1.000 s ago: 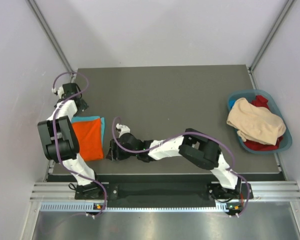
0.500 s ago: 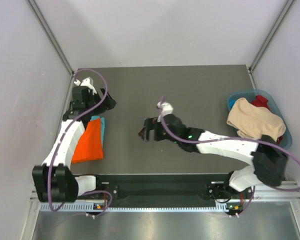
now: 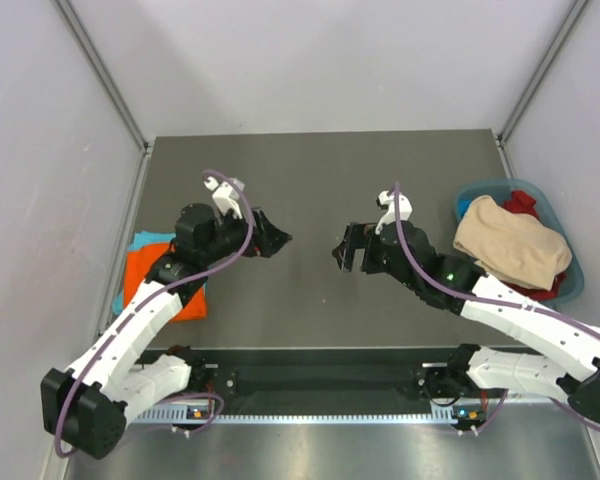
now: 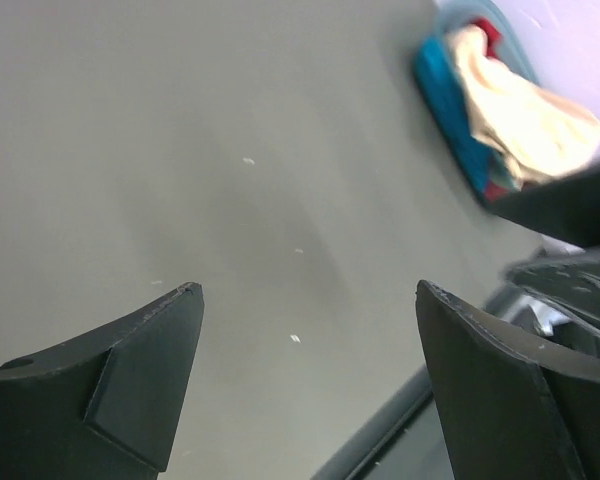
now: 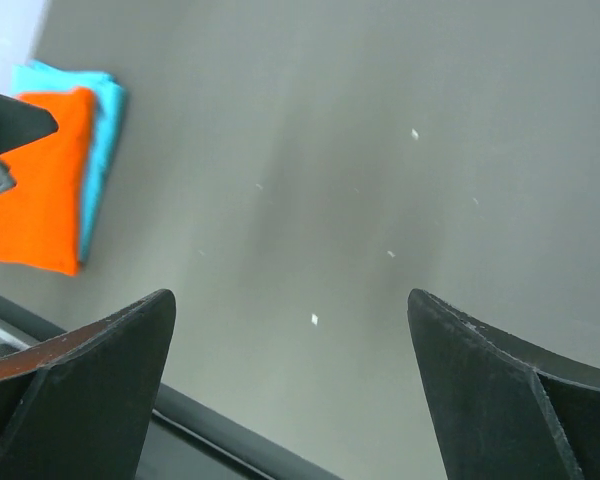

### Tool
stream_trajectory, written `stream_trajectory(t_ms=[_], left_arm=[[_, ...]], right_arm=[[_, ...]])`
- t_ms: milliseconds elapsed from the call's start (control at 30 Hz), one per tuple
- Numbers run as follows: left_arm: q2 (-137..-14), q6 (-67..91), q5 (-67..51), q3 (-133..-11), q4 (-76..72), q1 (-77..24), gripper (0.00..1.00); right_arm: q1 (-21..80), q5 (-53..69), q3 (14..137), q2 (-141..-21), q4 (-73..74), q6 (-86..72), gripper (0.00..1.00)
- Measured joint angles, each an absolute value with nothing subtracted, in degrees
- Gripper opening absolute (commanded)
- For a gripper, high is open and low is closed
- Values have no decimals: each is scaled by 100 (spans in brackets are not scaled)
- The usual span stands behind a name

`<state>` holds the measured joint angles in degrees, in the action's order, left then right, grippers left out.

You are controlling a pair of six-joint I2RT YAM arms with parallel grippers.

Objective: Fold and stack the t-shirts
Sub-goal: Reset both grippers

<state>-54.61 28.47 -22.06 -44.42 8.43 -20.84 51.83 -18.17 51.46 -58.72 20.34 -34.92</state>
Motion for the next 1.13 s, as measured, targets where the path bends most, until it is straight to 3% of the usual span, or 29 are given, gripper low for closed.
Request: stream_trajectory(t_ms=[233,1133], left_arm=[[-5638,2882,-2078,-4442,670,-2790,91],[-5400,2882,-1964,-4445,685,-2832,90]], right_arm=[[5183,-1986,5142,-5743,2434,-3500,100],[5157,-2272,5022,-5057,2493,-3577,100]])
